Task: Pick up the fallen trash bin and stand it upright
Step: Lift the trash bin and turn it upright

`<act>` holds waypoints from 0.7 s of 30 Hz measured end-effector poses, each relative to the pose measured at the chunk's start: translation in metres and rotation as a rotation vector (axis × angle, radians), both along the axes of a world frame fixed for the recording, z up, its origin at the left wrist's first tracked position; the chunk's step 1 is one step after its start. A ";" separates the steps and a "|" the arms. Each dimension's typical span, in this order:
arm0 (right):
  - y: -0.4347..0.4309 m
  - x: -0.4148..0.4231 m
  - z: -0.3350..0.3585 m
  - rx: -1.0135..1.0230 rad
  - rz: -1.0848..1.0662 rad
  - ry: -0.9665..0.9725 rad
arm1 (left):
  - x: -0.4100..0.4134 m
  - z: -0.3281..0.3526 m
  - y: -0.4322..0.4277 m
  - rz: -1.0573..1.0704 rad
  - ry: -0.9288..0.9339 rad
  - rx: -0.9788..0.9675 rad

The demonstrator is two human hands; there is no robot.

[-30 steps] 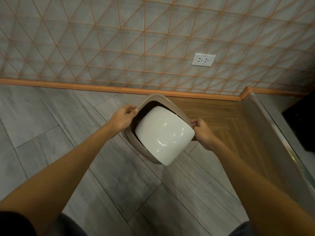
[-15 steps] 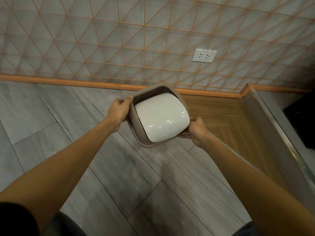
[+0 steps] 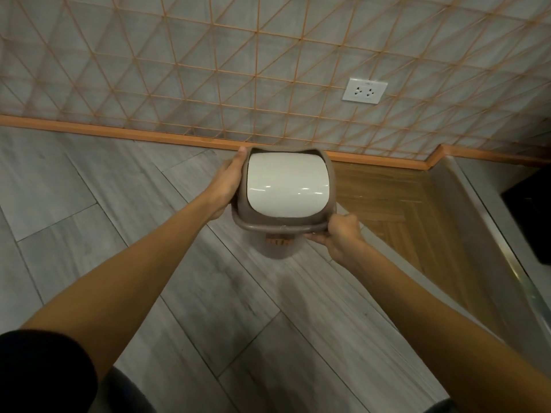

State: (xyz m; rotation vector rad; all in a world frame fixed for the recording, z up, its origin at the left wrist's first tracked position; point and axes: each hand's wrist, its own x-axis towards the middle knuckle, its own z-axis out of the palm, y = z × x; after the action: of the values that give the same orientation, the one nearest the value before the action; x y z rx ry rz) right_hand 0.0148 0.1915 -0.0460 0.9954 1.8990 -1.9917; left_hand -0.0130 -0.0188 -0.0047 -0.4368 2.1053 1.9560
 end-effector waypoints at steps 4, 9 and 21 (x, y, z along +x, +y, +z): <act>0.003 -0.002 0.002 -0.023 -0.033 0.026 | -0.003 -0.006 0.010 0.017 0.004 -0.035; 0.008 0.001 0.011 -0.008 0.025 0.037 | -0.003 -0.011 0.016 0.053 0.029 -0.050; 0.029 0.003 0.030 0.576 0.541 0.041 | 0.025 -0.033 0.015 0.119 0.222 -0.064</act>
State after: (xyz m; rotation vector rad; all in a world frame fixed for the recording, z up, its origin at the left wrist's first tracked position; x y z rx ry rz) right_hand 0.0174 0.2201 -0.0156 0.4510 2.4910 -1.1986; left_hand 0.0123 -0.0033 -0.0372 -0.3800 2.3330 2.0937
